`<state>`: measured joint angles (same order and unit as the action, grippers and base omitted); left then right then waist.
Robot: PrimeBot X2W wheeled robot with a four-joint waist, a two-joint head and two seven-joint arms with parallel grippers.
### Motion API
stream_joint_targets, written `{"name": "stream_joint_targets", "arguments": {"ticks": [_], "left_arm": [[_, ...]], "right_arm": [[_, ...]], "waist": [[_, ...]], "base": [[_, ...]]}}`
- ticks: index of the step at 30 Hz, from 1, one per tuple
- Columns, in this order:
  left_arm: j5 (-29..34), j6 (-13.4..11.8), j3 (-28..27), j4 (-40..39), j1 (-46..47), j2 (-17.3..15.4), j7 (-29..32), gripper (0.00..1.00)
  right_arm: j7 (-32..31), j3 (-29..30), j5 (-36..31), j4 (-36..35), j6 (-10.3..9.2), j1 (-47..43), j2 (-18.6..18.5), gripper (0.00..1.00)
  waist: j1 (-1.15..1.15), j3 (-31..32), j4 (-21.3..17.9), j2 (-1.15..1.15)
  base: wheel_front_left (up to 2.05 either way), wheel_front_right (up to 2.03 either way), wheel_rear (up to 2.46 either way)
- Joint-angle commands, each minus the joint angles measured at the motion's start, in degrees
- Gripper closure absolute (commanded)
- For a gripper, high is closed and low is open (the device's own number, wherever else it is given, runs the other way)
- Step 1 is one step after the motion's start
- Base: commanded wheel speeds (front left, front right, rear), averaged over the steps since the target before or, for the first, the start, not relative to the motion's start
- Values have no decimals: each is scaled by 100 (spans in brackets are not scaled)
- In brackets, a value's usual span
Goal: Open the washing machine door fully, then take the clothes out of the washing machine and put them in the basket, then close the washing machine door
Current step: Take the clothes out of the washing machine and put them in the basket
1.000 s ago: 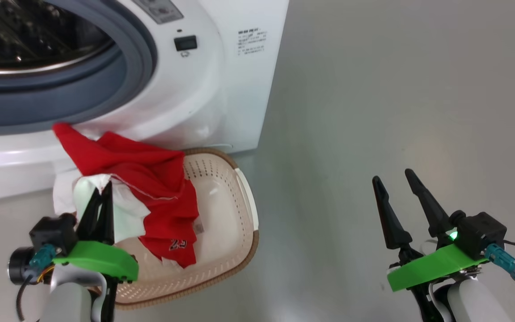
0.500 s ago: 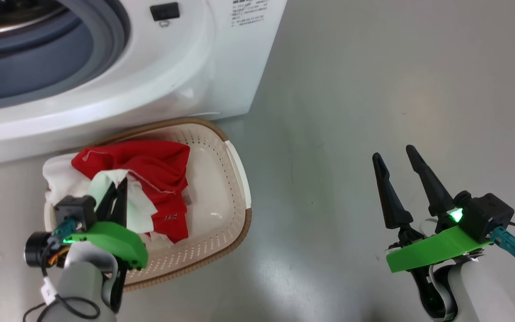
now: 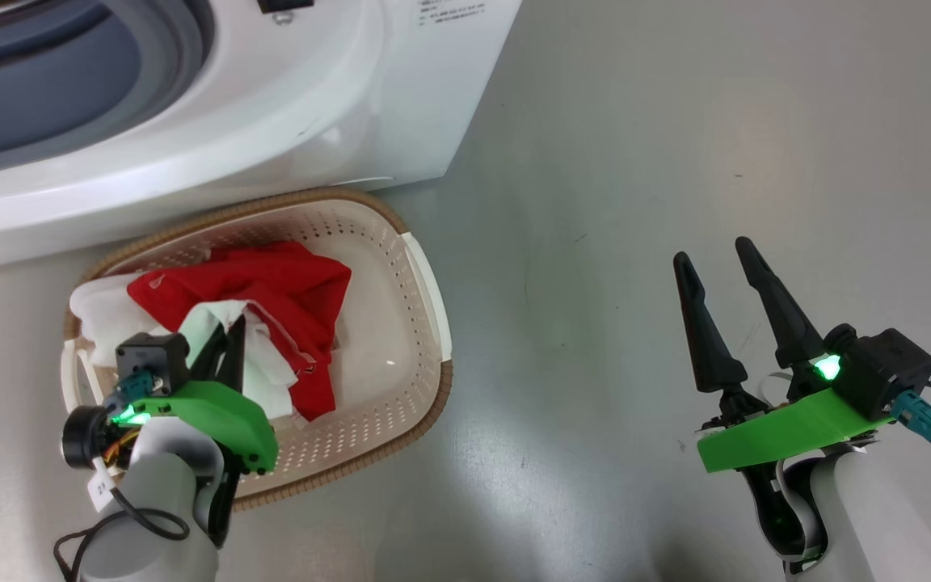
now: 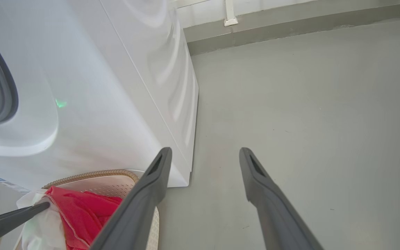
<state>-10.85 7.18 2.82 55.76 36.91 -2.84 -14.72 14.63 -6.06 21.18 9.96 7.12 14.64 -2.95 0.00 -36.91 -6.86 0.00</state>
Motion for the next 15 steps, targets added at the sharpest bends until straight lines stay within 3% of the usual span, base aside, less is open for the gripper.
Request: {"name": "stream_joint_targets", "arguments": {"ticks": [1, 2, 4, 6, 15], "left_arm": [[-40, 30, -80, -32, -27, -177, -28, 43], [-61, 30, -68, -25, -20, -183, -28, 38], [-95, 30, -53, -18, -23, -196, -28, 10], [-122, 30, -47, -5, -39, -209, -28, 0], [-271, 30, -78, -174, -189, -196, -28, 0]], "right_arm": [[37, -112, 20, -116, 36, -24, 7, 0], [37, -110, 19, -113, 36, -25, 7, 0], [37, -106, 12, -104, 36, -34, 7, 0], [37, -103, -1, -90, 36, -45, 7, 0], [37, -117, -48, -37, 36, -87, 7, 0]], "waist": [[0, 8, -1, 0], [0, 14, 0, 0], [0, 36, 3, 0], [0, 62, 8, 0], [0, 346, 79, 0]], "base": [[0, 0, 0], [0, 0, 0], [0, 0, 0], [0, 0, 0], [0, 0, 0]]}}
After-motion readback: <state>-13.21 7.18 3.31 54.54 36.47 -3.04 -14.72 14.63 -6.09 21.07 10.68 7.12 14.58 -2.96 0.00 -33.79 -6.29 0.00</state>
